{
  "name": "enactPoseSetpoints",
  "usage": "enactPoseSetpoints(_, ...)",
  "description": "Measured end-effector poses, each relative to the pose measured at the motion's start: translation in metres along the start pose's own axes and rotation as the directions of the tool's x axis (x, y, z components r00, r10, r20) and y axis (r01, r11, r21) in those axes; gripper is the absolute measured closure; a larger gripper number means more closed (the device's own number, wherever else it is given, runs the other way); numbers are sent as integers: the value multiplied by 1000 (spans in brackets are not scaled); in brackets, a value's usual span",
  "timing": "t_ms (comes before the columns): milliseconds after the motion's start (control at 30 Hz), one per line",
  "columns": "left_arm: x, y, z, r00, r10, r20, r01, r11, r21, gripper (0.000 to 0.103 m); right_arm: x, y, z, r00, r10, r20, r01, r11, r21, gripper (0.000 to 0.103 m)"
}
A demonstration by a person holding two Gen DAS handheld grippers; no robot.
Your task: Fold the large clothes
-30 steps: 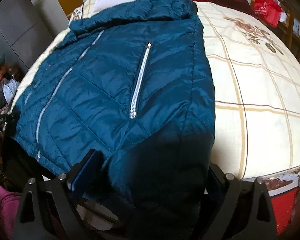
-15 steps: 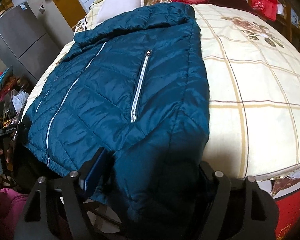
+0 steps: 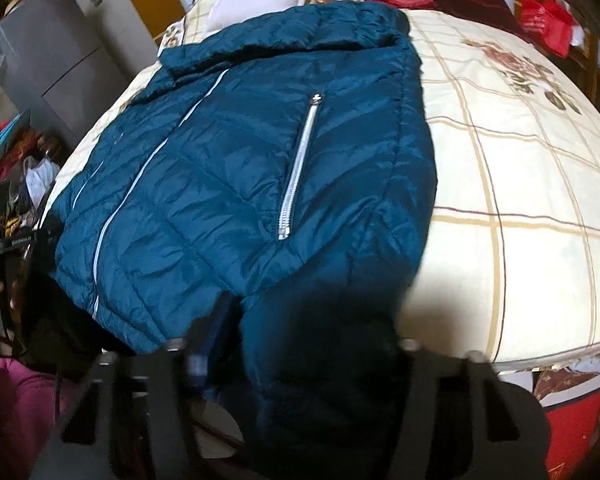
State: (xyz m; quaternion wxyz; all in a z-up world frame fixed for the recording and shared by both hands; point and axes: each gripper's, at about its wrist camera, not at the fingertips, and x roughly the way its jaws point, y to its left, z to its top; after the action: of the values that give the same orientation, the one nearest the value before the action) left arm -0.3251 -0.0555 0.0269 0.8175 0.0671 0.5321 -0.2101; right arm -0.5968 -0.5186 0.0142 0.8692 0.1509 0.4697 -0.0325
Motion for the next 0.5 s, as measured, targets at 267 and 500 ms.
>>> enactPoseSetpoints(267,-1,0,-3,1000,5,20,-5,1000,2,0,2,0,-1,1000,5,-7,-5,1000,0,43)
enactPoseSetpoints(500,-3,1,-3,1000,-5,26,5,1000,2,5,0,0,4,1000,16,1,-16,1000,11,61)
